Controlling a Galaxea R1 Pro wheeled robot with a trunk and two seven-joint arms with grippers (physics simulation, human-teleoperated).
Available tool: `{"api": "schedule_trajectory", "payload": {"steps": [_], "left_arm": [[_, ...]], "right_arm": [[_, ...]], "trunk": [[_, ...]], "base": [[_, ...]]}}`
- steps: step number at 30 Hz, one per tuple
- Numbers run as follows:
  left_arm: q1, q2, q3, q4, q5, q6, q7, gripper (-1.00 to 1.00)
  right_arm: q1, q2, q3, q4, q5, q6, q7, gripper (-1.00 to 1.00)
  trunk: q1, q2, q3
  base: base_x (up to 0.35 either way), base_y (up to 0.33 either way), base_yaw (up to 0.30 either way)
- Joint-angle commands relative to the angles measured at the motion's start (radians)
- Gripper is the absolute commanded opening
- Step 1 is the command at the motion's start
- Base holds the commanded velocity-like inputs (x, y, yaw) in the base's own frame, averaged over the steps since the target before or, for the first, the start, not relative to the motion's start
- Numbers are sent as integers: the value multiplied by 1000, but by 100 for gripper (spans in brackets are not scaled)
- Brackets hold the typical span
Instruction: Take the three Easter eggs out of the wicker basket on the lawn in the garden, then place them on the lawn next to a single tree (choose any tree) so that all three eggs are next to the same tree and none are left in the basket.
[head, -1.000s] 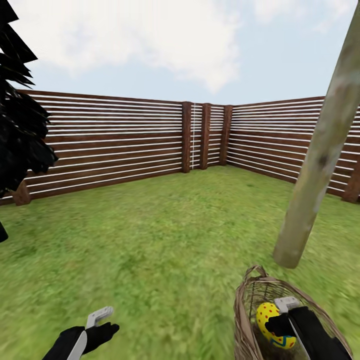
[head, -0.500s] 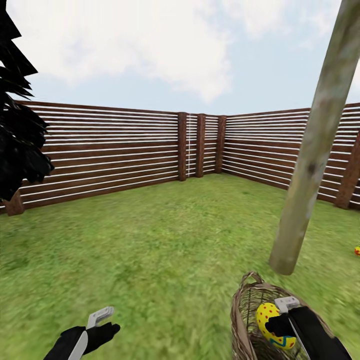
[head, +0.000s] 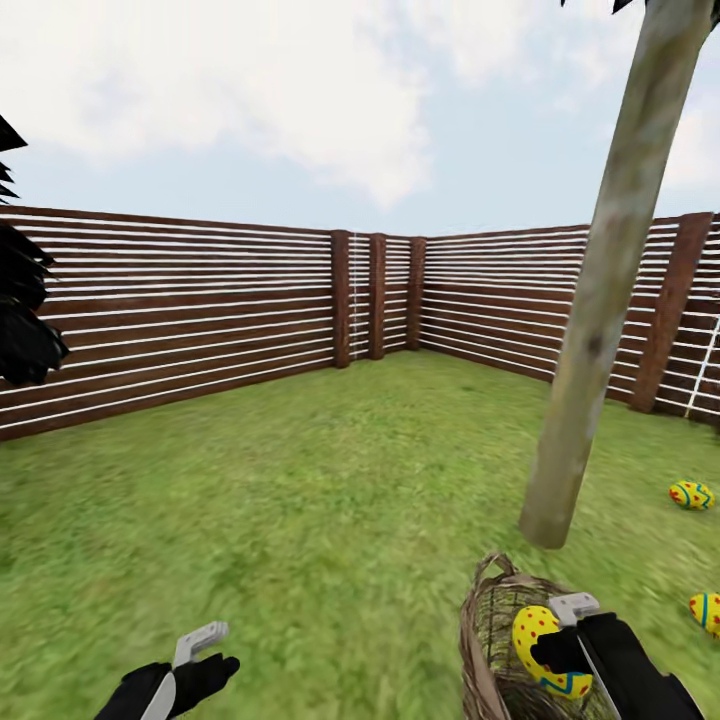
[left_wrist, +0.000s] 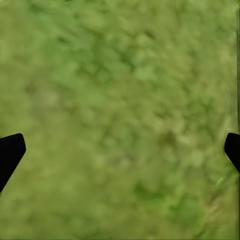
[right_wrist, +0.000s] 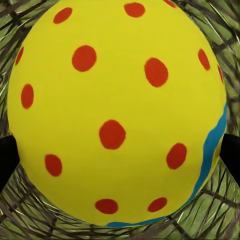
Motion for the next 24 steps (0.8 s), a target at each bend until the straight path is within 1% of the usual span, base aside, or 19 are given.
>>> {"api": "schedule_trajectory", "payload": {"steps": [1, 4, 6, 20, 24], "left_arm": [[0, 0, 4, -1, 3, 4, -4, 100], [-1, 0, 4, -1, 2, 1, -4, 100], [0, 0, 4, -2, 3, 0, -4, 100], [-1, 0, 5, -1, 4, -2, -4, 100], [-1, -1, 4, -1, 4, -2, -4, 100]], "right_arm": [[-1, 0, -2, -1, 11, 3, 9, -100], [-1, 1, -2, -1, 11, 3, 8, -100], [-1, 1, -3, -1, 10, 3, 7, -100], [-1, 1, -2, -1, 10, 3, 7, -100], [-1, 1, -2, -1, 11, 3, 7, -100]], "trunk": [[-4, 7, 3], [-15, 28, 14], [-23, 42, 21], [-77, 140, 65], [-92, 168, 77]], "base": [[61, 55, -272], [14, 13, -256], [2, 2, -96], [0, 0, -4], [0, 117, 0]]}}
